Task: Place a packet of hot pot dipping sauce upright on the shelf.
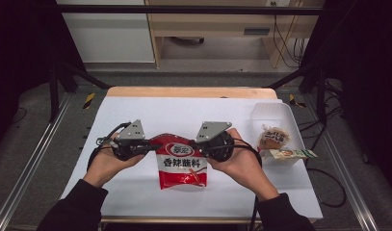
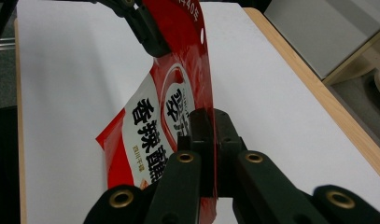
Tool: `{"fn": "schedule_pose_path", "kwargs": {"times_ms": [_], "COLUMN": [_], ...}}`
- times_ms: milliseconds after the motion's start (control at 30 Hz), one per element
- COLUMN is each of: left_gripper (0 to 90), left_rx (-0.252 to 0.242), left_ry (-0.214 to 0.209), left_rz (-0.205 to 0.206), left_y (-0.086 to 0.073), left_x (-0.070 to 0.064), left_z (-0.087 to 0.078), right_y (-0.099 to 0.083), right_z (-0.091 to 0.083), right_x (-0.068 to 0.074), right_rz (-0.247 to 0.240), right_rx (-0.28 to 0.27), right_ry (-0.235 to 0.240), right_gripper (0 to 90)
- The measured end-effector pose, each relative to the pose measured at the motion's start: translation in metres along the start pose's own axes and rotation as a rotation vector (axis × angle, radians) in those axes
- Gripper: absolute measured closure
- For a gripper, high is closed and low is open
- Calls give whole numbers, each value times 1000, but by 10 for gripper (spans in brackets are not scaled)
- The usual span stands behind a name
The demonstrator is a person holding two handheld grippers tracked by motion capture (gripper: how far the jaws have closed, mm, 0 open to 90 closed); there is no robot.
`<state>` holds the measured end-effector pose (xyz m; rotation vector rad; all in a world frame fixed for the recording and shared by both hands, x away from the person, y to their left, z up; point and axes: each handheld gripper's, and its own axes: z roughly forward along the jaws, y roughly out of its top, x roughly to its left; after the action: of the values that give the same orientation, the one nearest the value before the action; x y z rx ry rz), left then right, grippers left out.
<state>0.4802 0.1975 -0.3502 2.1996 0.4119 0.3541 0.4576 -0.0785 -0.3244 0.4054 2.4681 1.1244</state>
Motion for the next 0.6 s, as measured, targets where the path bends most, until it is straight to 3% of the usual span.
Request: {"fn": "schedule_pose_path", "kwargs": {"times_ms": [400, 600], "left_gripper": [900, 900], "left_rx": [-13, -4], "left_ry": [18, 22], "left_rz": [71, 92], "left_y": [23, 27], "left_x": [-10, -11], "left_z": [-14, -17], "right_y": [-2, -2], "right_z": [-15, -15], "right_x": [-4, -5], "right_rz": [-8, -19], "right_rx": [8, 14], "right_ry": [3, 5], "right_gripper": [871, 780]}}
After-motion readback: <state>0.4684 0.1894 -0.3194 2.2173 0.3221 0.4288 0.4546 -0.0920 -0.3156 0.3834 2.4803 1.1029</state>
